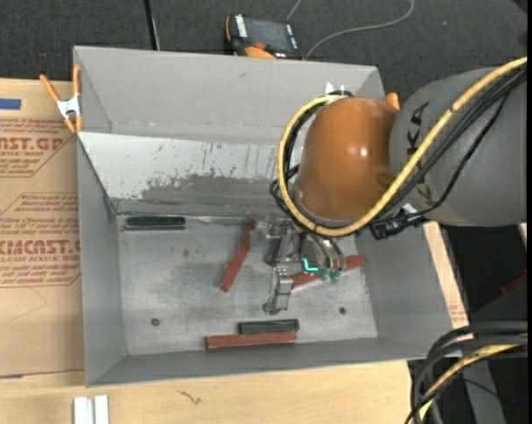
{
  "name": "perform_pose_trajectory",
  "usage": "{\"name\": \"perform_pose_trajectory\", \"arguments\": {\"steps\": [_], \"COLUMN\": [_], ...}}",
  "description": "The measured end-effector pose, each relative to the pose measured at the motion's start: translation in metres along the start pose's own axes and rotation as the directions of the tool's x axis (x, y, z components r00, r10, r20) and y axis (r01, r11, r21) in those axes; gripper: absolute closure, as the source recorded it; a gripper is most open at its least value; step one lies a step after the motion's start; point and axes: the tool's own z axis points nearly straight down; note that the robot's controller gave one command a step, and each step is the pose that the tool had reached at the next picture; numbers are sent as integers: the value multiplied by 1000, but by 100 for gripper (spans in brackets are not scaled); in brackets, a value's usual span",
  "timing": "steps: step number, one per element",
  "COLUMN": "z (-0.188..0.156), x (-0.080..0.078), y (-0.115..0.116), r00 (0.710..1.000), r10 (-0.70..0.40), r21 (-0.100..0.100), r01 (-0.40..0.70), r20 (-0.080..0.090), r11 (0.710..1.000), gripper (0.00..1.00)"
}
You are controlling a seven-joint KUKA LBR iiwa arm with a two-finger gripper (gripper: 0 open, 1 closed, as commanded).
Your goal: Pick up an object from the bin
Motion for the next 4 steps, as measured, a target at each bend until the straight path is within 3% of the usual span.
{"name": "perform_pose_trajectory", "arguments": {"steps": [1,2,3,4], "z": [122,116,113,111], "x": [-43,-45,-83,-86], "y": [-18,-18,-74,-74], "r00": [999,999,990,990], "r10": [-30,-30,-140,-140], "r21": [-1,-1,-5,0], "r01": [30,30,139,140], "r20": [15,22,-8,8], "r11": [1000,1000,990,990], "gripper": [0,100,100,0]}}
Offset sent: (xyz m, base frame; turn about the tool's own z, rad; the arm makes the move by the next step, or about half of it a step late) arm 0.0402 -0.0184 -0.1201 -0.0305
